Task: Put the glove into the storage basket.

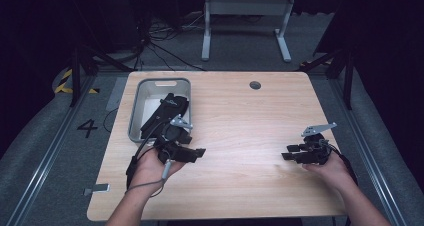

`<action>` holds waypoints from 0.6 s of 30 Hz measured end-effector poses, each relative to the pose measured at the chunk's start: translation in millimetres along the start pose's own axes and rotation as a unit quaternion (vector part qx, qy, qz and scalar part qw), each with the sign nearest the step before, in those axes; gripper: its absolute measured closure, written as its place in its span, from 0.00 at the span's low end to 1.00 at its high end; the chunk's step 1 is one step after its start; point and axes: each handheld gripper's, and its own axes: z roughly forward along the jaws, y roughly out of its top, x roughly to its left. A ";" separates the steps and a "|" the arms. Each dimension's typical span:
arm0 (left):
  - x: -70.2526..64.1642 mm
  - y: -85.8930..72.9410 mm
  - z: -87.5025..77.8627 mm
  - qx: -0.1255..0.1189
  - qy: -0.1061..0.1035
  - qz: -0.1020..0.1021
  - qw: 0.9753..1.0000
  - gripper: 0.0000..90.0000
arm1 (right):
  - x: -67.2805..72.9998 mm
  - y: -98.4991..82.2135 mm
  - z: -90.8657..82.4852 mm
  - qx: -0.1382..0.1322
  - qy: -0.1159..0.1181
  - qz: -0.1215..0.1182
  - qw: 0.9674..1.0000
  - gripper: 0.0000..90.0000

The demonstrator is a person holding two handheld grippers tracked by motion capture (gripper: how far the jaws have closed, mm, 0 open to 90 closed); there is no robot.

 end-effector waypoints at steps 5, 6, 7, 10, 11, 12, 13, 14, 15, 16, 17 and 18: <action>-3.3 -10.8 17.1 0.007 -0.013 0.005 1.000 0.42 | 2.8 -1.3 1.0 0.000 0.002 -0.011 1.000 0.59; -2.8 -13.2 20.4 0.007 -0.015 0.002 1.000 0.42 | 3.4 -1.4 1.1 0.000 0.002 -0.011 1.000 0.59; -2.3 -15.8 23.3 0.008 -0.016 0.001 1.000 0.42 | 3.9 -1.6 1.4 -0.001 0.002 -0.012 1.000 0.58; 1.1 -24.7 30.0 0.005 -0.011 -0.001 1.000 0.42 | 5.1 -2.3 3.0 -0.003 -0.002 -0.018 1.000 0.57; 2.5 -27.2 32.6 0.017 -0.011 0.002 1.000 0.41 | 5.5 -2.6 4.1 -0.003 -0.003 -0.019 1.000 0.57; 4.0 -29.7 34.3 0.021 -0.004 0.006 1.000 0.41 | 5.9 -2.9 5.2 -0.002 -0.006 -0.021 1.000 0.57; 5.8 -32.0 35.9 0.020 -0.004 0.001 1.000 0.42 | 6.5 -3.4 6.3 0.000 -0.008 -0.023 1.000 0.57; 7.6 -33.8 37.8 0.020 -0.007 -0.001 1.000 0.41 | 7.2 -4.0 7.3 0.001 -0.009 -0.027 1.000 0.57; 9.3 -35.5 39.7 0.020 -0.013 -0.001 1.000 0.41 | 7.6 -4.8 8.6 0.001 -0.008 -0.031 0.999 0.57; 10.6 -37.3 42.0 0.019 -0.014 -0.001 1.000 0.41 | 8.6 -5.5 9.6 0.004 -0.006 -0.031 0.999 0.56; 12.0 -39.1 44.4 0.022 -0.014 0.000 1.000 0.41 | 9.3 -6.1 11.0 0.005 -0.007 -0.036 0.999 0.56; 12.8 -41.1 47.2 0.023 -0.011 0.000 1.000 0.41 | 9.9 -6.6 12.1 0.006 -0.008 -0.042 0.999 0.56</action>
